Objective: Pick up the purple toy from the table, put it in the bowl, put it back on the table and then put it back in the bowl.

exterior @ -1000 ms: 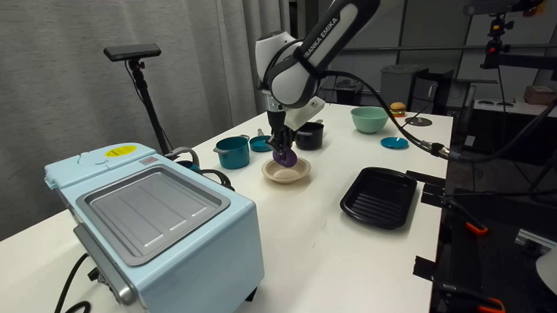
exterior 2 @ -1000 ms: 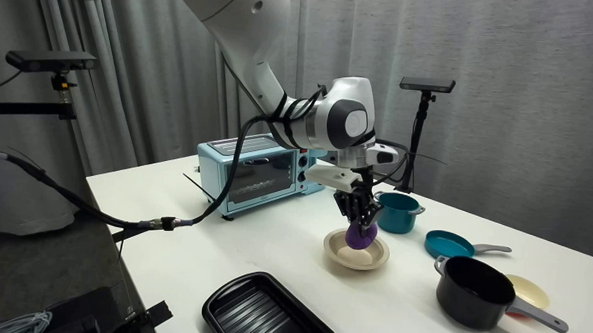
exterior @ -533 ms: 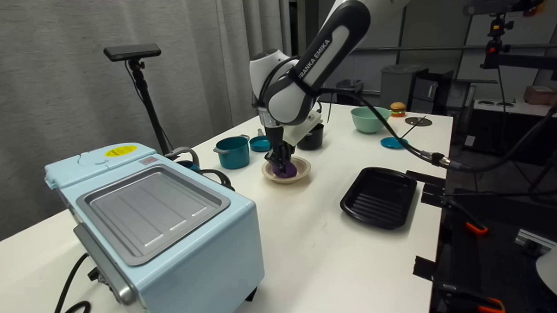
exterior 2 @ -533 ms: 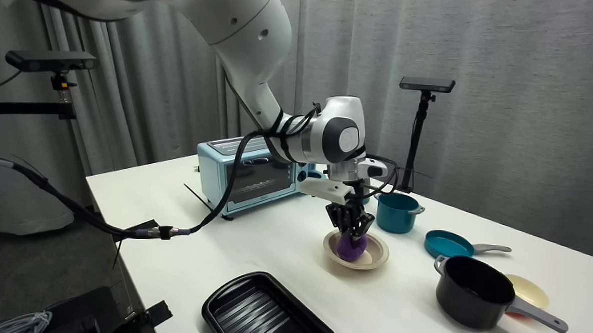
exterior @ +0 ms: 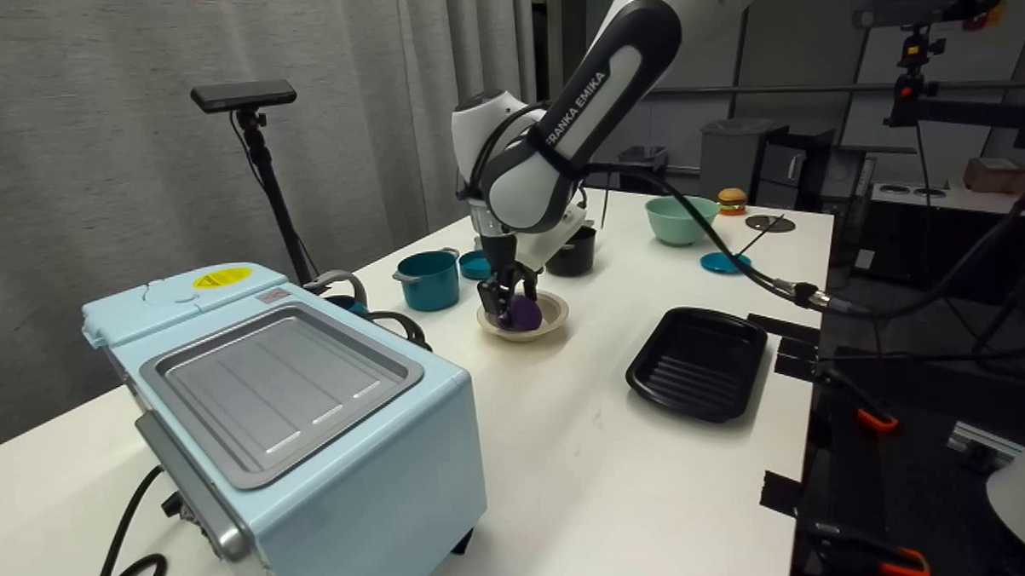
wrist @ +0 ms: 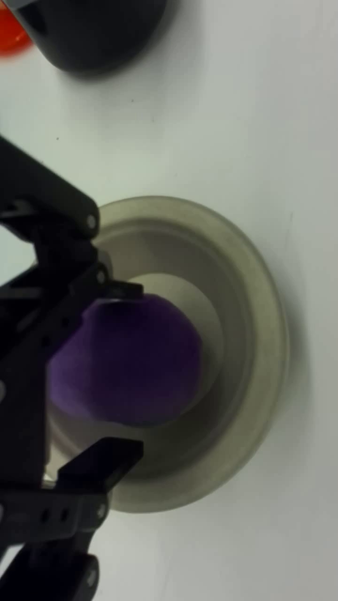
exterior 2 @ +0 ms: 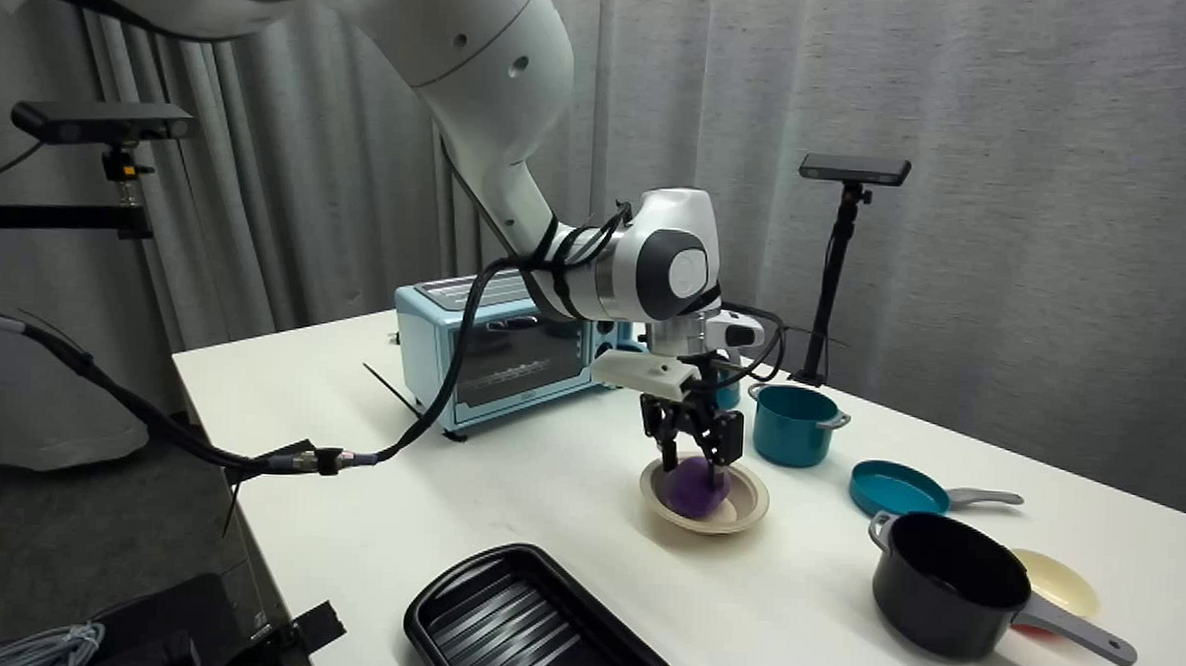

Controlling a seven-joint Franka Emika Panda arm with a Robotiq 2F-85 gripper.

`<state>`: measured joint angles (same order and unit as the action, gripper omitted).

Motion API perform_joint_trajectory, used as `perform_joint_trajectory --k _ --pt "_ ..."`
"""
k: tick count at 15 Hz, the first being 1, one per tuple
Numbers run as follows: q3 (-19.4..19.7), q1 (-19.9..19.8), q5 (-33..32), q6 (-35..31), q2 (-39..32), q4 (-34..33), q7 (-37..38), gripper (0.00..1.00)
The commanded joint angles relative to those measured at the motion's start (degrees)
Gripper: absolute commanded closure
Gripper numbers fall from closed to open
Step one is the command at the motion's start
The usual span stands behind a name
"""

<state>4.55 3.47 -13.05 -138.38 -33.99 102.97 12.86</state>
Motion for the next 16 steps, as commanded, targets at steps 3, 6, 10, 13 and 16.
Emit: perform_joint_trajectory --k 3,6,10,13,16 --pt "-0.2 0.4 0.7 -0.1 4.8 2.1 -2.0 0.00" --pt "-0.3 0.3 0.6 -0.8 6.7 2.7 -2.3 0.00" --pt "-0.2 0.2 0.4 -0.5 7.4 2.8 -2.1 0.00" --pt "0.0 0.3 0.2 -0.5 6.9 2.8 -1.7 0.00" --pt "0.5 0.4 -0.1 -0.3 5.7 2.8 -1.1 0.00"
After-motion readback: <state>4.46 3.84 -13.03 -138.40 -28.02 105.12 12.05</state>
